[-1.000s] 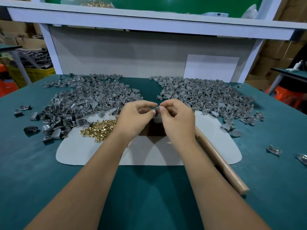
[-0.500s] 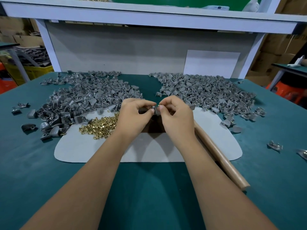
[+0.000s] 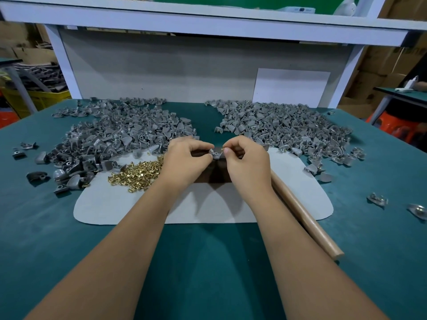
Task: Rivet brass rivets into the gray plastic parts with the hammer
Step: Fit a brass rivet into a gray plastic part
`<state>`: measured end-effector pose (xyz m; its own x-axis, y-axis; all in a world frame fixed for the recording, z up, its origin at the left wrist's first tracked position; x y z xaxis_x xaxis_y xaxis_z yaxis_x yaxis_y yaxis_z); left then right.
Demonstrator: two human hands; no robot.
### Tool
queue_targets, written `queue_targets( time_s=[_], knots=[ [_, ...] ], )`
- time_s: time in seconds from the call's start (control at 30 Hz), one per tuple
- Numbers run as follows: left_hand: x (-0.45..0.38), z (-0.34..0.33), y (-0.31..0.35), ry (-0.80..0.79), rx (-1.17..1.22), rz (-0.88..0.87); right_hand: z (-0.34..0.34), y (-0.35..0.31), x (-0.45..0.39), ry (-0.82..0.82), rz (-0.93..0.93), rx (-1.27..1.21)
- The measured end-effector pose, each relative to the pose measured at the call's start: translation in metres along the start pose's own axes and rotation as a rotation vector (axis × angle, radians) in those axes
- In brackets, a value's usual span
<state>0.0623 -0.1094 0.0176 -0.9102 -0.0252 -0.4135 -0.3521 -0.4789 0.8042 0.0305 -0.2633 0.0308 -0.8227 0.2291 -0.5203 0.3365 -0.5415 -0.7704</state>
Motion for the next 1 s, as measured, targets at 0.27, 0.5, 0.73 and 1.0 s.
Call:
queue_targets(
  time_s=[0.27, 0.5, 0.73, 1.0],
  knots=[
    [0.004, 0.001, 0.011, 0.0, 0.007, -0.115, -0.006, -0.001, -0.003, -0.062, 0.006, 0.093],
    [0.007, 0.0, 0.018, -0.049, 0.038, -0.165, -0.004, -0.004, -0.002, -0.066, 0.011, 0.142],
    [0.008, -0.003, 0.017, -0.121, 0.128, -0.123, -0.006, -0.006, -0.005, -0.082, 0.065, 0.237],
    [0.006, -0.006, 0.006, -0.114, 0.14, -0.008, -0.011, -0.01, -0.012, -0.16, 0.028, 0.287]
  ],
)
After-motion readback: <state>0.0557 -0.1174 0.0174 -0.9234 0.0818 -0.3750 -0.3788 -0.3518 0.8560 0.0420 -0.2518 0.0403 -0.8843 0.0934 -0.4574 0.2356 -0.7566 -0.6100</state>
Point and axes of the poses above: each hand's wrist, its own x-axis away from the middle knuckle, its own z-axis out of the back of the hand, y = z × x, the point moved 7 cm from there along -x, towards the middle knuckle, and after that the axes turned 2 degrees about y, right-handed, at the moved point
